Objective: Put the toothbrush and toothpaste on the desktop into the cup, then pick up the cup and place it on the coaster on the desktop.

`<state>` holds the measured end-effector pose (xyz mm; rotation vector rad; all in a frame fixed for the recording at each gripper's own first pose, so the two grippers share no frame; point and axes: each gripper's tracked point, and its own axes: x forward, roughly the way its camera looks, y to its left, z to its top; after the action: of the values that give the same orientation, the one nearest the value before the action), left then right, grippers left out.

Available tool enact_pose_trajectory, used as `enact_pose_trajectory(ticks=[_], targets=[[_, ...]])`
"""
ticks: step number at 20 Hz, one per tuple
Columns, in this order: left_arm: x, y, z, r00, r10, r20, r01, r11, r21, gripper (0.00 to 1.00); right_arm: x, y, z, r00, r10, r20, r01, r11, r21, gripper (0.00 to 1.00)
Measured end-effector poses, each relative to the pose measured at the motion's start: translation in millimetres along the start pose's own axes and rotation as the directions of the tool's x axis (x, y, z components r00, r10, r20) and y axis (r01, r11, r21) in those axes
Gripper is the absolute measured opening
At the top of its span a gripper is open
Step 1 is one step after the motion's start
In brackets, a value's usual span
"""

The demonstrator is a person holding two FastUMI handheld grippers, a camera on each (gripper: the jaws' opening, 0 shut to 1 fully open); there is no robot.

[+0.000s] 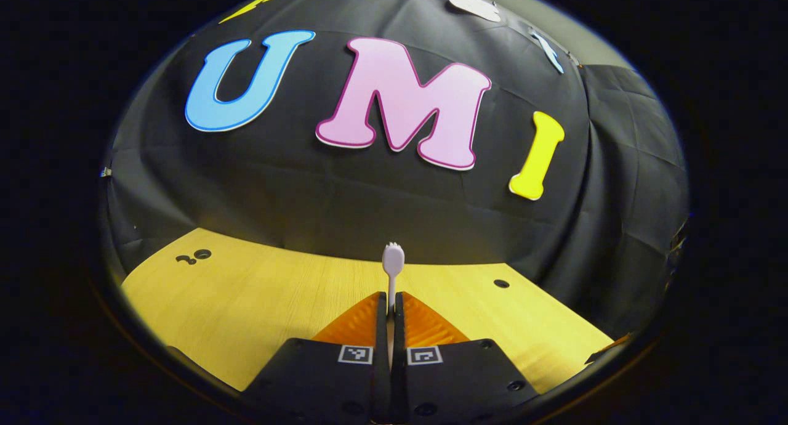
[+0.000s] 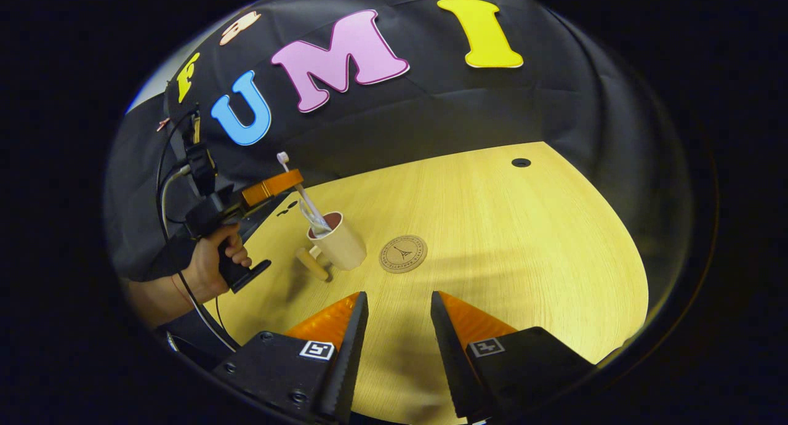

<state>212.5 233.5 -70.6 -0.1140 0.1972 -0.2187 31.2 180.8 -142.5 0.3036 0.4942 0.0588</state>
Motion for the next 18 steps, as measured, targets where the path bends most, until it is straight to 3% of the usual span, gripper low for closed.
enact_pose_trajectory(ticks=[5,7,10,12,13,15,17,18], targets=[[-2.1,6.7,-11.4,1.000,0.017,0.001,-0.017,1.000,-0.026,0.06,-6.0,1.3,-0.2,1.000,-0.004,0.002,0.004,1.000,0.002,0.64],[-0.1,7.4,-29.0,0.999,0.005,-0.054,-0.007,0.999,-0.043,0.06,-7.0,2.5,-1.4,1.000,-0.003,0.001,0.003,1.000,0.001,0.64],[-5.8,6.9,-38.3,0.997,-0.016,-0.077,0.011,0.998,-0.065,0.10,-8.7,3.2,-1.0,1.000,-0.004,0.000,0.004,1.000,0.004,0.64],[-12.2,6.1,-38.2,0.996,-0.028,-0.085,0.022,0.997,-0.072,0.19,-8.5,3.5,-0.2,1.000,-0.004,-0.001,0.004,1.000,0.006,0.64],[-17.1,5.7,-39.3,0.995,-0.032,-0.097,0.025,0.997,-0.067,0.14,-9.3,3.9,-0.8,1.000,-0.003,-0.002,0.003,1.000,0.008,0.64],[-27.3,5.5,-41.0,0.992,-0.039,-0.119,0.034,0.998,-0.044,0.25,-8.9,4.8,-1.1,1.000,-0.001,-0.005,0.001,1.000,0.011,0.64],[-42.0,3.0,-42.0,0.988,-0.056,-0.143,0.054,0.998,-0.021,0.55,-10.4,6.0,-0.5,1.000,0.003,-0.005,-0.003,1.000,0.013,0.64],[-50.0,0.5,-43.5,0.985,-0.070,-0.160,0.069,0.998,-0.012,0.52,-10.6,6.2,-0.8,1.000,0.006,-0.007,-0.006,1.000,0.014,0.64]])
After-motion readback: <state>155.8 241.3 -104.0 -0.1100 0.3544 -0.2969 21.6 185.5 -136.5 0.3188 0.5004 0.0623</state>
